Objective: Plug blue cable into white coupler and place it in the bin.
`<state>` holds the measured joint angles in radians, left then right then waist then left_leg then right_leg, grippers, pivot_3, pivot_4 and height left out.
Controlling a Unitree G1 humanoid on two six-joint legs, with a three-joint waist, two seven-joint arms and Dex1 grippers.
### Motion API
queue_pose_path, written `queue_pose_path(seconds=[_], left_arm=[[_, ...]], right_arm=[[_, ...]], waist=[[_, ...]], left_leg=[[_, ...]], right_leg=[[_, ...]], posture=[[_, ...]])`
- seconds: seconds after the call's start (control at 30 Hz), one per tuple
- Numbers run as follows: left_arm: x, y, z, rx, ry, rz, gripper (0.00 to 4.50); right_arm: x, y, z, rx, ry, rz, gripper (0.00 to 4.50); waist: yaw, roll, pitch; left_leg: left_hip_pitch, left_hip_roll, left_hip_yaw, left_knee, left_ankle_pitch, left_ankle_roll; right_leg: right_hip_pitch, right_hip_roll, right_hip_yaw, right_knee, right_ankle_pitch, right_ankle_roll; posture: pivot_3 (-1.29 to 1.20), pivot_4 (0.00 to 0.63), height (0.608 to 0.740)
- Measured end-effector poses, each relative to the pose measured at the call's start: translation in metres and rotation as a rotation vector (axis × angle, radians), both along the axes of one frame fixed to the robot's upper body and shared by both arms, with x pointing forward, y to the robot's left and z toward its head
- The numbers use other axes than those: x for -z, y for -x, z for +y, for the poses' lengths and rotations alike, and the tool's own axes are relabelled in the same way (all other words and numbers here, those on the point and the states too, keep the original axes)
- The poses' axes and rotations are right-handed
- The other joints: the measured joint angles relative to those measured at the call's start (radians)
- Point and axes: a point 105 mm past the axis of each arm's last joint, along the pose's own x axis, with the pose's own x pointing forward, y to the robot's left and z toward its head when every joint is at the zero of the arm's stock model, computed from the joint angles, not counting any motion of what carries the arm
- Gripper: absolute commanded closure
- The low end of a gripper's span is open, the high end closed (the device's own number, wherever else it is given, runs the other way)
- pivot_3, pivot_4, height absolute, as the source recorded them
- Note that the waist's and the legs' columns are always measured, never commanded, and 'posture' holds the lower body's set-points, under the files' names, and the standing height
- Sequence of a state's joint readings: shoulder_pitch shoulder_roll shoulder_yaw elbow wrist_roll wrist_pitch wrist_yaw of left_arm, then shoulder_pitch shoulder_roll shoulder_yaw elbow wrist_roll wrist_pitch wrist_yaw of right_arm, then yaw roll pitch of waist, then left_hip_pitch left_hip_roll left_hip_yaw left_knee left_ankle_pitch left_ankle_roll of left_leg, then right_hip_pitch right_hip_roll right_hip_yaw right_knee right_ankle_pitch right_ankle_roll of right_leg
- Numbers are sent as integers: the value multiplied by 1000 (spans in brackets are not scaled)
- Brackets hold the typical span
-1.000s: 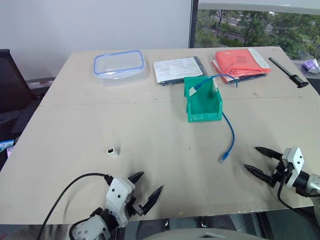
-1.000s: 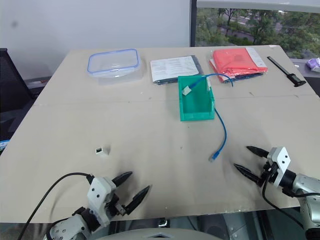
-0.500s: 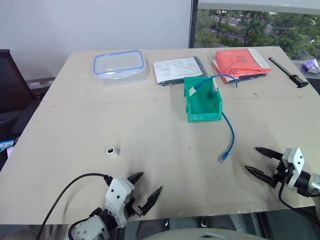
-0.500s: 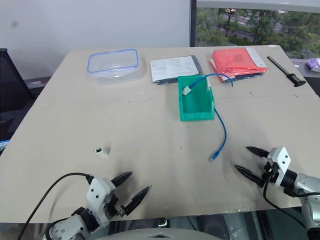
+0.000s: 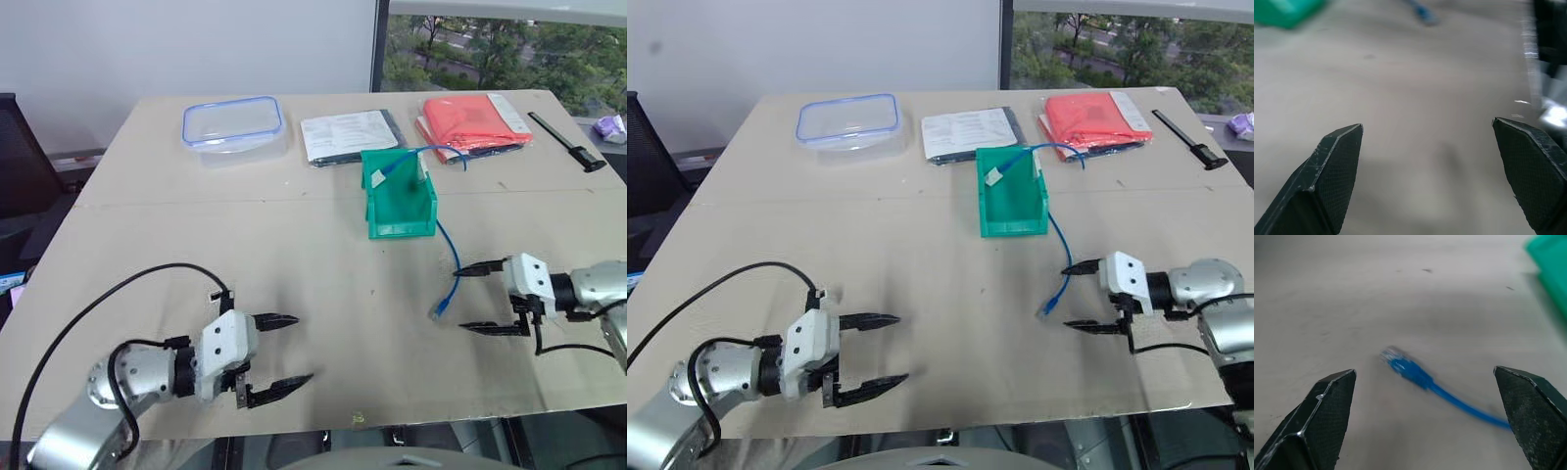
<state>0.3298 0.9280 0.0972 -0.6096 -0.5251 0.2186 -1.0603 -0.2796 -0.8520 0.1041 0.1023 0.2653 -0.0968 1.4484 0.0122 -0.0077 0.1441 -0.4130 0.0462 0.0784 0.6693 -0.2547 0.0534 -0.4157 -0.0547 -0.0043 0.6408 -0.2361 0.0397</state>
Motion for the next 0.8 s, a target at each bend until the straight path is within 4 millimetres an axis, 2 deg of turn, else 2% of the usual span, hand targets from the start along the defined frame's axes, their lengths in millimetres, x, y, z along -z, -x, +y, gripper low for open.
queue_pose_path(seconds=[0.27, 0.37, 0.5, 0.6, 0.8], left_arm=[[-21, -6, -4, 126, -16, -6, 161], [-21, -7, -4, 121, -12, 0, 0], [-23, -10, -5, 109, -2, -5, 0], [-23, -11, -6, 99, 5, -5, 0], [-22, -12, -6, 88, 11, 0, 0]], right_arm=[[9, -11, 17, -175, 108, 13, 16], [17, -13, 19, -194, 132, 40, 932], [20, -18, 19, -214, 160, 40, 2779], [20, -20, 20, -235, 174, 29, 4330], [21, -21, 22, -247, 173, 28, 4428]], waist=[[0, -1, 2], [0, -1, 2], [0, -1, 2], [-1, -2, 2], [-2, -2, 2]], left_leg=[[1, -1, 0, 0, 0, 0], [1, -1, 0, 0, 0, 0], [1, -1, 0, 0, 0, 0], [3, -1, 0, 1, 0, 0], [6, 1, 2, 1, 0, 0]], right_leg=[[1, 1, 0, 1, 0, 0], [1, 1, 0, 1, 0, 0], [1, 1, 0, 1, 0, 0], [2, 1, 0, 2, 0, 0], [5, 1, 2, 2, 0, 0]], posture=[[0, 150, 740], [0, 150, 740], [0, 150, 740], [0, 150, 740], [0, 150, 740]])
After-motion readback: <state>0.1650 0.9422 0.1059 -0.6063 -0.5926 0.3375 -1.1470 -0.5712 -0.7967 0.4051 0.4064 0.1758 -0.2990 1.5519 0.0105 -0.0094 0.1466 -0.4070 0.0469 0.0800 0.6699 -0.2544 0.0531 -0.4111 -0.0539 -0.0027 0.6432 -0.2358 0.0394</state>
